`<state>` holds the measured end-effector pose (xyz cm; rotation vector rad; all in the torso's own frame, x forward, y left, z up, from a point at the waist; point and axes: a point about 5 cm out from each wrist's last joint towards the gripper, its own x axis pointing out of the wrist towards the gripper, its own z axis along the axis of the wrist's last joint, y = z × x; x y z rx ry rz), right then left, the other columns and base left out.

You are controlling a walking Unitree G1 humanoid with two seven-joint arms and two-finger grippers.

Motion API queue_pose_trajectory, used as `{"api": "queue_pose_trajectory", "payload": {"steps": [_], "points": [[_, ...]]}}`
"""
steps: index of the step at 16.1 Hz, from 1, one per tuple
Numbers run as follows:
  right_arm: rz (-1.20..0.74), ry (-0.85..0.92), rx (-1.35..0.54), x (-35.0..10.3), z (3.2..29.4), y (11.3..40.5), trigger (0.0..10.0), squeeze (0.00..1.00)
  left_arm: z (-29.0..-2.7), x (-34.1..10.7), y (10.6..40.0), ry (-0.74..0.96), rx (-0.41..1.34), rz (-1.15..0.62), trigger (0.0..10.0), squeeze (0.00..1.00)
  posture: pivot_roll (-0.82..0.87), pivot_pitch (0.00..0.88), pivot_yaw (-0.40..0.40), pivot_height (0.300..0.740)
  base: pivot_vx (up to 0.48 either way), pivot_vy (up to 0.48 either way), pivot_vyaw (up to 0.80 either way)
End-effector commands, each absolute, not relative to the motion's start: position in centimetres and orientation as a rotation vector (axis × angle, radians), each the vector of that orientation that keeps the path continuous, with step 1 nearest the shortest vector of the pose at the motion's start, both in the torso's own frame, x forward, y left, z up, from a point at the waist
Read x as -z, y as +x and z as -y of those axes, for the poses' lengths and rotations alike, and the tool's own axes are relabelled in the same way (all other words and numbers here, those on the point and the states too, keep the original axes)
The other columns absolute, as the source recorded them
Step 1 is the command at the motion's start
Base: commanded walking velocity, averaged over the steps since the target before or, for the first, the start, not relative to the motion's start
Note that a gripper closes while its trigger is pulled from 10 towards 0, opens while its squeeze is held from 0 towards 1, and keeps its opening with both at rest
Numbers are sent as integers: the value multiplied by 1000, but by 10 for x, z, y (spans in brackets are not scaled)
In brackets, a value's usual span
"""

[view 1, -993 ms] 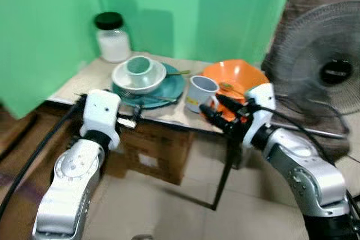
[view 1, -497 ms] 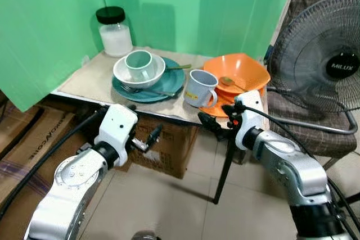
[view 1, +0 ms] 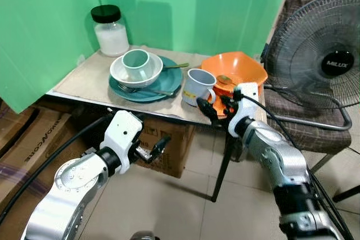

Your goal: Setting the table

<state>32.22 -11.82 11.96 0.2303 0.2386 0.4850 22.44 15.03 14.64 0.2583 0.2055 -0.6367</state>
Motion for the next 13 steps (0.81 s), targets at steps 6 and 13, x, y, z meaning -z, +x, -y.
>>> {"api": "queue_pose_trajectory", "payload": {"steps": [6, 13], "points": [[-182, 243, -518, -115, 114, 342, 10000, 0, -148, -150, 221, 273, 678, -196, 10000, 0, 159, 0, 13, 740, 0, 0, 0], [-247, 219, -504, -92, 113, 352, 10000, 0, -146, -151, 223, 282, 705, -195, 10000, 0, 160, 0, 23, 740, 0, 0, 0]]}}
